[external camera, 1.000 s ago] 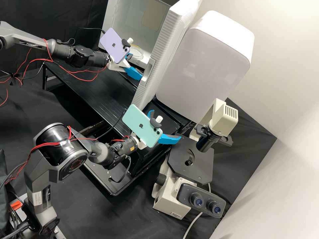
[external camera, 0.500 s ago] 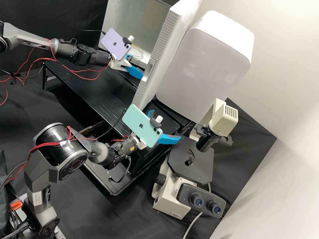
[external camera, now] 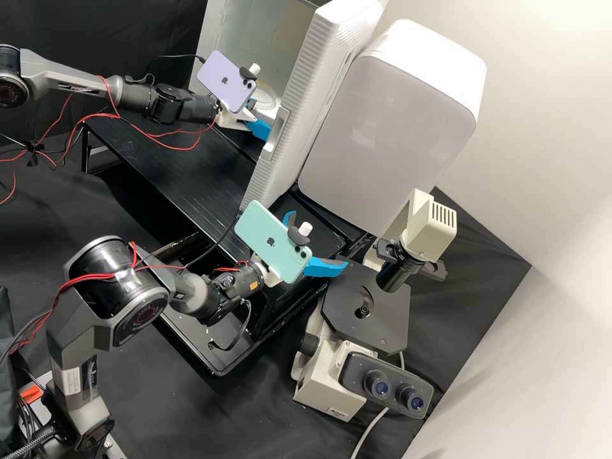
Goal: Place the petri dish in the incubator
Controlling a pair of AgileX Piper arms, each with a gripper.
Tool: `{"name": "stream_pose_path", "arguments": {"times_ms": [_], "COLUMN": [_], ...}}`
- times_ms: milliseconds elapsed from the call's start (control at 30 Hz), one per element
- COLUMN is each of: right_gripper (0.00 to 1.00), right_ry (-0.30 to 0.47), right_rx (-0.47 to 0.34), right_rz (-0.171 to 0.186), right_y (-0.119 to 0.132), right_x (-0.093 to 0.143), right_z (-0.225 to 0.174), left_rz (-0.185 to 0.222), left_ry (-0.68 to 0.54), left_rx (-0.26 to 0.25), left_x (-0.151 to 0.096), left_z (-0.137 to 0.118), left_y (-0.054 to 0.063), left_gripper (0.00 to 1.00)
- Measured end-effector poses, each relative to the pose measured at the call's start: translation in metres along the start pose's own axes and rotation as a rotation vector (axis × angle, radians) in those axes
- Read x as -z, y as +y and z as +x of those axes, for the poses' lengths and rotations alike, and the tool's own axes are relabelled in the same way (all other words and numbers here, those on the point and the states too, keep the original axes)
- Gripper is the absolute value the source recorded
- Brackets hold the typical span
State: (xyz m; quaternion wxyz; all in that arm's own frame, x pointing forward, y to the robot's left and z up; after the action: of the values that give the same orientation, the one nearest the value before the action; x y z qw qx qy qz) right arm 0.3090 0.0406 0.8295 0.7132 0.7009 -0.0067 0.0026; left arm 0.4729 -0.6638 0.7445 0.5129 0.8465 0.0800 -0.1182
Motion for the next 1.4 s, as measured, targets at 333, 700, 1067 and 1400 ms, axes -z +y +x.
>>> {"name": "stream_pose_path", "arguments": {"times_ms": [333,700,1067,1400], "right_gripper": [1.00,1.00,1.00,1.00], "right_ry": [0.000,0.000,0.000,0.000], "right_rx": [0.000,0.000,0.000,0.000], "right_rz": [0.000,0.000,0.000,0.000], "right_y": [0.000,0.000,0.000,0.000], "right_x": [0.000,0.000,0.000,0.000], "right_z": [0.000,0.000,0.000,0.000], "left_rz": [0.040,0.046,0.046,0.062], "left_ry": [0.018,0.026,0.044,0.051], "left_rx": [-0.009,-0.013,-0.024,-0.020], "left_x": [0.006,0.007,0.010,0.014], "left_z": [0.007,0.009,0.013,0.013], "left_y": [-0.001,-0.001,0.000,-0.002], "left_gripper": [1.00,1.00,1.00,1.00]}}
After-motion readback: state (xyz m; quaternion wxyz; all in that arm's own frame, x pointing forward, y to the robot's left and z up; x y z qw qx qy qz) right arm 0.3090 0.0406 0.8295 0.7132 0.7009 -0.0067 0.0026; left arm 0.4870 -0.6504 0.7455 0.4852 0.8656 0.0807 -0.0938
